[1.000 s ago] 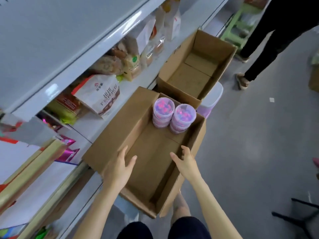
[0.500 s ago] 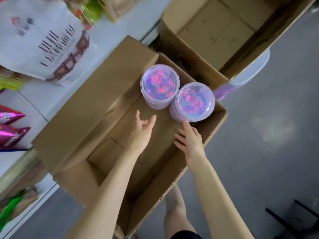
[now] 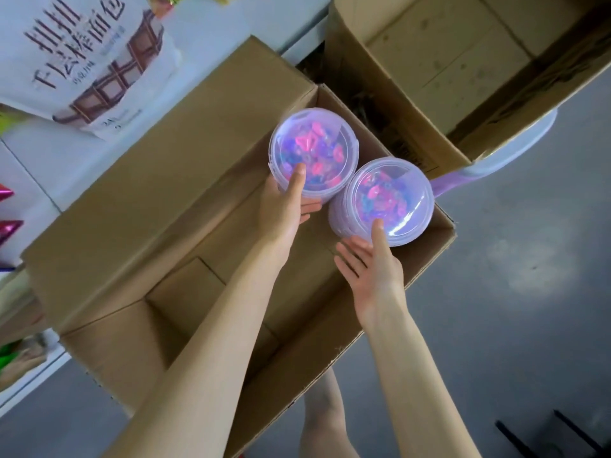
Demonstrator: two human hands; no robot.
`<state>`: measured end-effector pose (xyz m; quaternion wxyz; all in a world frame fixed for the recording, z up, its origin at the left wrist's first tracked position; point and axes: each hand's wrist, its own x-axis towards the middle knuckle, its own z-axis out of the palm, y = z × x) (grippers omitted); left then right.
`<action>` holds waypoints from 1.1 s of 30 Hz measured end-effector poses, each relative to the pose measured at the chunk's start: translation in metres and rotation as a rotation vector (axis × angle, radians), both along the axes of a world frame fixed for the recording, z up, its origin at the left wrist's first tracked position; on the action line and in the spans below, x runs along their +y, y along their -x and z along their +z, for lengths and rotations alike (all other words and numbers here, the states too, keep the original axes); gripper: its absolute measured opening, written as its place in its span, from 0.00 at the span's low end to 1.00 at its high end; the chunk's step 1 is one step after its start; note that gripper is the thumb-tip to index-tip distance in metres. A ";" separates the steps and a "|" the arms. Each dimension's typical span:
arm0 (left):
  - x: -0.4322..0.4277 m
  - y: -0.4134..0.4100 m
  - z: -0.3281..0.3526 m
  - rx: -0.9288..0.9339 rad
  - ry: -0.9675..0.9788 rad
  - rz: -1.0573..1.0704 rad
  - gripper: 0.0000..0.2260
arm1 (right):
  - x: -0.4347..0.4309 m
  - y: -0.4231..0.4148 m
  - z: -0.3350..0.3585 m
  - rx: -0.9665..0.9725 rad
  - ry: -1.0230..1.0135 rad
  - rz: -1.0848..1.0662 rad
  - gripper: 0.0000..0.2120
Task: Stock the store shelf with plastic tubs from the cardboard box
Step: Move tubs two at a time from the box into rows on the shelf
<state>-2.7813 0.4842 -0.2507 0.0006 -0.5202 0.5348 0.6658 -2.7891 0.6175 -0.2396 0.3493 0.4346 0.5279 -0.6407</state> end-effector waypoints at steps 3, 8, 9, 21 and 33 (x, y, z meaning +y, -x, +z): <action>0.000 -0.002 0.004 0.063 -0.027 0.074 0.20 | -0.001 -0.001 0.002 0.021 0.037 -0.032 0.21; 0.003 -0.017 0.023 0.121 -0.085 0.165 0.18 | 0.005 -0.006 0.011 0.099 0.036 -0.034 0.15; 0.003 -0.024 0.029 0.137 -0.087 0.179 0.17 | 0.007 -0.007 0.015 0.112 0.032 -0.025 0.14; -0.004 -0.165 0.127 0.258 0.039 0.352 0.13 | -0.003 -0.064 0.109 0.352 0.081 0.403 0.13; -0.044 -0.439 0.285 0.478 0.296 0.504 0.11 | -0.058 -0.288 0.262 0.511 0.433 0.638 0.13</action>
